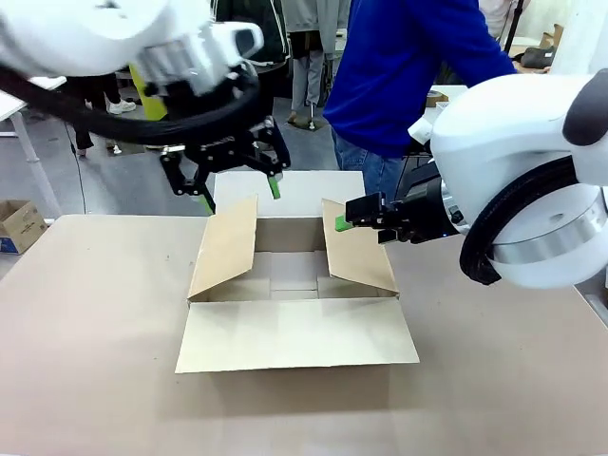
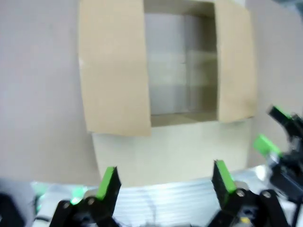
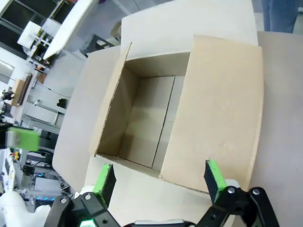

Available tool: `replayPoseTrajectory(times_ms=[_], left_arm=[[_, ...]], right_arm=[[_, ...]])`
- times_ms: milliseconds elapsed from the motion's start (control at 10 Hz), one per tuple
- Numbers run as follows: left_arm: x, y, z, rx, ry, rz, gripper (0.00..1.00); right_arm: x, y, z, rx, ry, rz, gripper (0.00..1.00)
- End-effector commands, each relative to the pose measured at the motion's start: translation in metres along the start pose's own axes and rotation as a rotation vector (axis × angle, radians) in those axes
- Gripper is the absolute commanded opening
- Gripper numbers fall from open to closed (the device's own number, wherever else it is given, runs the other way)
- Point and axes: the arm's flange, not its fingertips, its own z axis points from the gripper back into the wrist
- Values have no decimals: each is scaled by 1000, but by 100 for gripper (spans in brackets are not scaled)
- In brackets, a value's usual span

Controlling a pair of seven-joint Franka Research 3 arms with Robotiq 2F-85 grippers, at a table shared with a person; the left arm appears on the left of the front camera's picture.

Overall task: Pack the gift set into the box.
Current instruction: Place both hands on the side flaps of the Package Box and spread them outward.

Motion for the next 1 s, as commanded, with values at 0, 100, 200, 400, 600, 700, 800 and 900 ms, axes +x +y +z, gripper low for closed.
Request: replayPoseTrajectory(times_ms=[0, 100, 200, 400, 600, 700, 800, 900], left_arm=[[16, -20, -18, 155, -44, 108, 100], [12, -26, -37, 169, -31, 94, 100], [9, -30, -60, 189, -70, 68, 100], [13, -26, -113, 136, -74, -64, 100], [23, -1, -148, 183, -63, 53, 100], [9, -30, -122, 172, -80, -37, 100], [9, -30, -122, 172, -80, -37, 100], [9, -30, -122, 172, -80, -37, 100]], right_arm=[[-1, 0, -1, -3, -16, -11, 100], [-1, 0, -1, -3, -16, -11, 100], [-1, 0, -1, -3, -16, -11, 100], [-1, 0, -1, -3, -16, -11, 100], [-1, 0, -1, -3, -16, -11, 100], [-1, 0, -1, -3, -16, -11, 100], [-1, 0, -1, -3, -16, -11, 100], [-1, 0, -1, -3, -16, -11, 100]])
